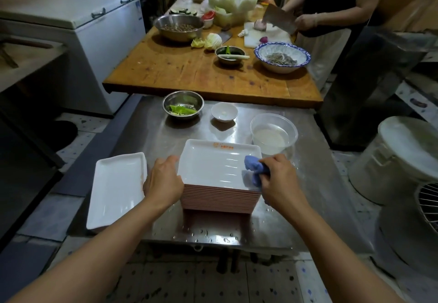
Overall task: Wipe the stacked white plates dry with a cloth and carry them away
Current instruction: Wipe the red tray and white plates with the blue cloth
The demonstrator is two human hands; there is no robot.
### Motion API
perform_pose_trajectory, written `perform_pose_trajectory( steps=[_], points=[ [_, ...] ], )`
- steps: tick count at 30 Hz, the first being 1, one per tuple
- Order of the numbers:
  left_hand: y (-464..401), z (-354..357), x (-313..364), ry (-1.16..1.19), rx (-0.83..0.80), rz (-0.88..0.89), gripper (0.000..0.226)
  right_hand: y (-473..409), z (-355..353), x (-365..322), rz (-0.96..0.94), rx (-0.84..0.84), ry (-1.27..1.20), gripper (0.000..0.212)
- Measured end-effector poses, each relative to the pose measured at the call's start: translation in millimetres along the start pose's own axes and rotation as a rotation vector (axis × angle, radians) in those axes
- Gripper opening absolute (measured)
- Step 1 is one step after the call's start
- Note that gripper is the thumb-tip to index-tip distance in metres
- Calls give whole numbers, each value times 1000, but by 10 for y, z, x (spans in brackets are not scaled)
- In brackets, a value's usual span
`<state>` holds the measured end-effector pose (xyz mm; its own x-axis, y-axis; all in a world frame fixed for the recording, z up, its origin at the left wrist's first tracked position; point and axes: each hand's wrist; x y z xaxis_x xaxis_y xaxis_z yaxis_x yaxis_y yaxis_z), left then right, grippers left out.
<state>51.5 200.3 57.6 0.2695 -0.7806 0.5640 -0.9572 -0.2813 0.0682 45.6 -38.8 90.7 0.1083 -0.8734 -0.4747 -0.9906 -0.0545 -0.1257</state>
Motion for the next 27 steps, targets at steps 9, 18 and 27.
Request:
perform_pose_trajectory(
  steps=[9, 18, 27],
  points=[
    [-14, -2, -4, 141, 16, -29, 45, -439, 765, -720, -265, -254, -58, 19],
    [-86, -30, 38, 230, -30, -103, 44, -622, 837, -548, -235, -211, 355, 32],
    [-31, 1, 70, 68, -47, 55, 22, -488, 351, 21, -137, -141, 716, 32]
  ],
)
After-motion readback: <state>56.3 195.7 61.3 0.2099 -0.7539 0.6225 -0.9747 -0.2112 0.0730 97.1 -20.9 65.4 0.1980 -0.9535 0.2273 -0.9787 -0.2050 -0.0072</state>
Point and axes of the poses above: each hand's wrist, its own y-axis away from the middle knuckle, its own z-axis out of the palm, x = y × z, and after that the axes turned 4 degrees about y, right-handed
